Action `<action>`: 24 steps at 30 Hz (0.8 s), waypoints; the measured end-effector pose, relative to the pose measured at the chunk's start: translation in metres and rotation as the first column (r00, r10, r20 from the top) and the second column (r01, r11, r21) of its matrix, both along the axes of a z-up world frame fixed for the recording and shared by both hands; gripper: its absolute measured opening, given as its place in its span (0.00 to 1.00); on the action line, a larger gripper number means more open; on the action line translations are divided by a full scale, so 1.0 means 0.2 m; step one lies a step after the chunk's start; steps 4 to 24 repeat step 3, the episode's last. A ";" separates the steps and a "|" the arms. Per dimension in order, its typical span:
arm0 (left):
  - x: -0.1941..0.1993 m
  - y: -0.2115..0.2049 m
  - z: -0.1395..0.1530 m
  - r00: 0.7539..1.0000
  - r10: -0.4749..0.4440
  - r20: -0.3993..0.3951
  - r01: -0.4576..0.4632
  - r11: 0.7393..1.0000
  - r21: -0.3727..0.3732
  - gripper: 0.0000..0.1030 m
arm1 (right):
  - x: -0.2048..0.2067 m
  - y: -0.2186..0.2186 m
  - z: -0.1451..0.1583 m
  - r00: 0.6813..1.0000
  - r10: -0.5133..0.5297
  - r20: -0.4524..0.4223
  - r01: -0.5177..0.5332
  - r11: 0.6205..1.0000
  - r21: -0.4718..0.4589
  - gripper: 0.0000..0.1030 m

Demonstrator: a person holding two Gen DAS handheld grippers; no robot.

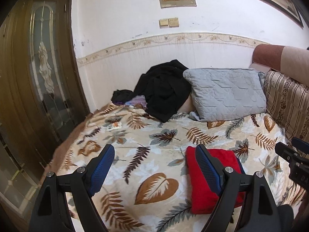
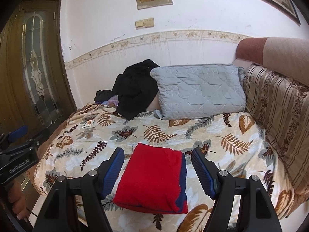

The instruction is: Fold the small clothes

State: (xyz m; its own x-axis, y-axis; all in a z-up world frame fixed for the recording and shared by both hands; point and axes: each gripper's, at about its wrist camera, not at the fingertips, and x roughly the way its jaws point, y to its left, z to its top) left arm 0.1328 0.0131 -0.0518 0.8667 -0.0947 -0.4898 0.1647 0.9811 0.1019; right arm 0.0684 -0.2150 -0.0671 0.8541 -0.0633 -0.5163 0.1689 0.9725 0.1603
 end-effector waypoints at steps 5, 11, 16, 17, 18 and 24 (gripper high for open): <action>0.19 0.03 -0.08 0.997 0.007 -0.070 -0.011 0.999 -0.049 0.83 | 0.12 -0.12 -0.07 0.999 -0.023 -0.022 0.024 0.999 0.021 0.74; 0.19 0.03 -0.08 0.997 0.007 -0.070 -0.011 0.999 -0.049 0.83 | 0.12 -0.12 -0.07 0.999 -0.023 -0.022 0.024 0.999 0.021 0.74; 0.19 0.03 -0.08 0.997 0.007 -0.070 -0.011 0.999 -0.049 0.83 | 0.12 -0.12 -0.07 0.999 -0.023 -0.022 0.024 0.999 0.021 0.74; 0.19 0.03 -0.08 0.997 0.007 -0.070 -0.011 0.999 -0.049 0.83 | 0.12 -0.12 -0.07 0.999 -0.023 -0.022 0.024 0.999 0.021 0.74; 0.19 0.03 -0.08 0.997 0.007 -0.070 -0.011 0.999 -0.049 0.83 | 0.12 -0.12 -0.07 0.999 -0.023 -0.022 0.024 0.999 0.021 0.74; 0.19 0.03 -0.08 0.997 0.007 -0.070 -0.011 0.999 -0.049 0.83 | 0.12 -0.12 -0.07 0.999 -0.023 -0.022 0.024 0.999 0.021 0.74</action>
